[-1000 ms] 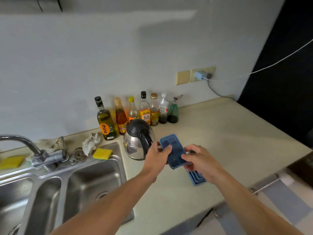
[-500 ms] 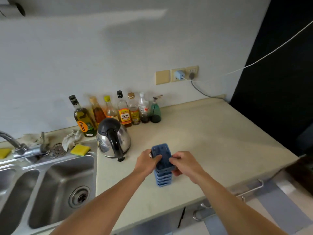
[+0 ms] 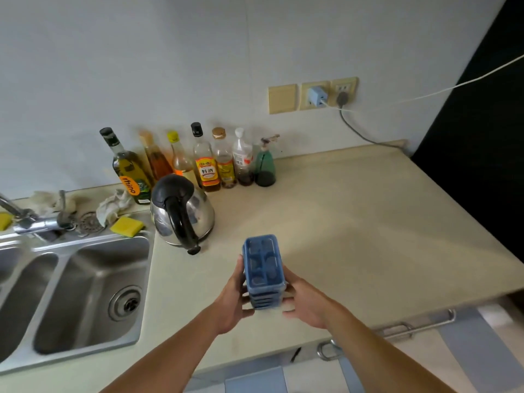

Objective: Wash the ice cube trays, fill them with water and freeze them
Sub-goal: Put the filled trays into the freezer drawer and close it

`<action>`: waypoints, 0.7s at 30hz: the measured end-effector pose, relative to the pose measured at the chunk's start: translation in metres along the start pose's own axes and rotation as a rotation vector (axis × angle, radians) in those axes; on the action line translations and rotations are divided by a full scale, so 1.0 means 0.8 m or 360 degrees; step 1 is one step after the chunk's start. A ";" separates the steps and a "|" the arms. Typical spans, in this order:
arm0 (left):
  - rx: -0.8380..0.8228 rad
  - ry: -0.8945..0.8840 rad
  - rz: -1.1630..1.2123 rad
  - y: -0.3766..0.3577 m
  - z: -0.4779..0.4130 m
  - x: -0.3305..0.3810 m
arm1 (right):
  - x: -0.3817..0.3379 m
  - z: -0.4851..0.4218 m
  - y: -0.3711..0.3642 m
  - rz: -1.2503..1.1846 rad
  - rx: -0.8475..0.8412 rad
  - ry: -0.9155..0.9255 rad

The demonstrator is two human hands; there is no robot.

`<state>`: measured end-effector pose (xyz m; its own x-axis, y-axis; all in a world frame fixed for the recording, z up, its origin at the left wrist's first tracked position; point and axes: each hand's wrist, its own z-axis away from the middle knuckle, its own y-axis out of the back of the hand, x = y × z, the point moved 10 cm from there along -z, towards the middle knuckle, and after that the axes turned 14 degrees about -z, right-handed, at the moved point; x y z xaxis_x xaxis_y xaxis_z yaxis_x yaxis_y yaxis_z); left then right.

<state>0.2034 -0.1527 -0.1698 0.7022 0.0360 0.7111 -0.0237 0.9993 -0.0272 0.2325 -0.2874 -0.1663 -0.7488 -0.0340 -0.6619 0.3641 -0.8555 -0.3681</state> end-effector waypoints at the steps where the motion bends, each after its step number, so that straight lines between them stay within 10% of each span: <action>1: 0.0044 0.0014 0.0028 0.000 -0.002 -0.001 | 0.002 -0.002 -0.001 -0.0010 -0.0015 0.0006; 8: 0.0013 0.0037 -0.0038 -0.067 -0.019 0.038 | -0.038 0.027 0.069 -0.0001 0.0035 0.0154; 21: -0.0188 0.0018 -0.0147 -0.479 -0.126 0.122 | -0.123 0.181 0.467 -0.0035 0.0335 0.0252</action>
<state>0.3527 -0.5323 -0.1606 0.7053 -0.0566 0.7066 0.1247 0.9912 -0.0451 0.3621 -0.6784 -0.1439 -0.6532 0.0526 -0.7554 0.2132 -0.9444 -0.2502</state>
